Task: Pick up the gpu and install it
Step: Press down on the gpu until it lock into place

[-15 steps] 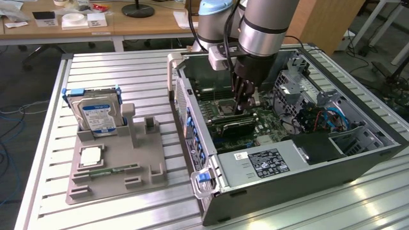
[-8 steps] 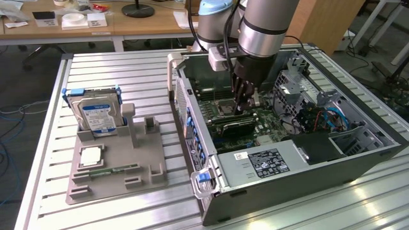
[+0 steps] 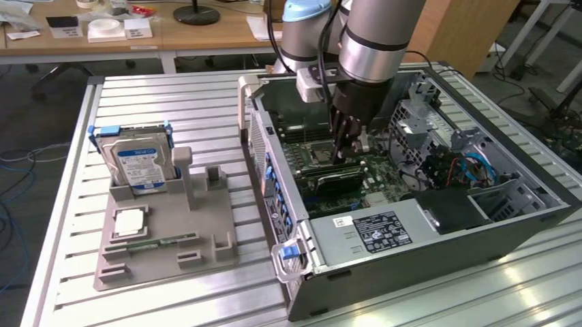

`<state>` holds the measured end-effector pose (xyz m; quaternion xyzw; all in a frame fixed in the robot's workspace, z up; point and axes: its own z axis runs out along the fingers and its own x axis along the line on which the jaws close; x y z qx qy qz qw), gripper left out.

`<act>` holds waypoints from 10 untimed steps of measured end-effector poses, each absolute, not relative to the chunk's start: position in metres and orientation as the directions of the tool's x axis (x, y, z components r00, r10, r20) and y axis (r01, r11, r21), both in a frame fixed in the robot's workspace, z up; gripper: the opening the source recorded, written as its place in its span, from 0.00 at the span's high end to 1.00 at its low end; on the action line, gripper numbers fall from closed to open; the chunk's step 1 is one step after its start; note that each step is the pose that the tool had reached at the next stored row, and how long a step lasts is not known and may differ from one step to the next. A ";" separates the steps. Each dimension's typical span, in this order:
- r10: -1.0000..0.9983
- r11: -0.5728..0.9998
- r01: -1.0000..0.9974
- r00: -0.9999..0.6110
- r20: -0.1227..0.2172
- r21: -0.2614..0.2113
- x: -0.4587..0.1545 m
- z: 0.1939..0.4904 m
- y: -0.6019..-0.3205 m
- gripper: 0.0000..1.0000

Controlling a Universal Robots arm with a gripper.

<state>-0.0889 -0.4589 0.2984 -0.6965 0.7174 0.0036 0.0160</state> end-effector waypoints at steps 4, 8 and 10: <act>-0.999 0.030 -0.999 -0.029 -0.028 -0.017 -0.089 0.298 -0.459 0.89; -0.999 0.030 -0.999 -0.029 -0.028 -0.017 -0.089 0.297 -0.459 0.89; -0.999 0.030 -0.999 -0.029 -0.028 -0.017 -0.089 0.297 -0.459 0.89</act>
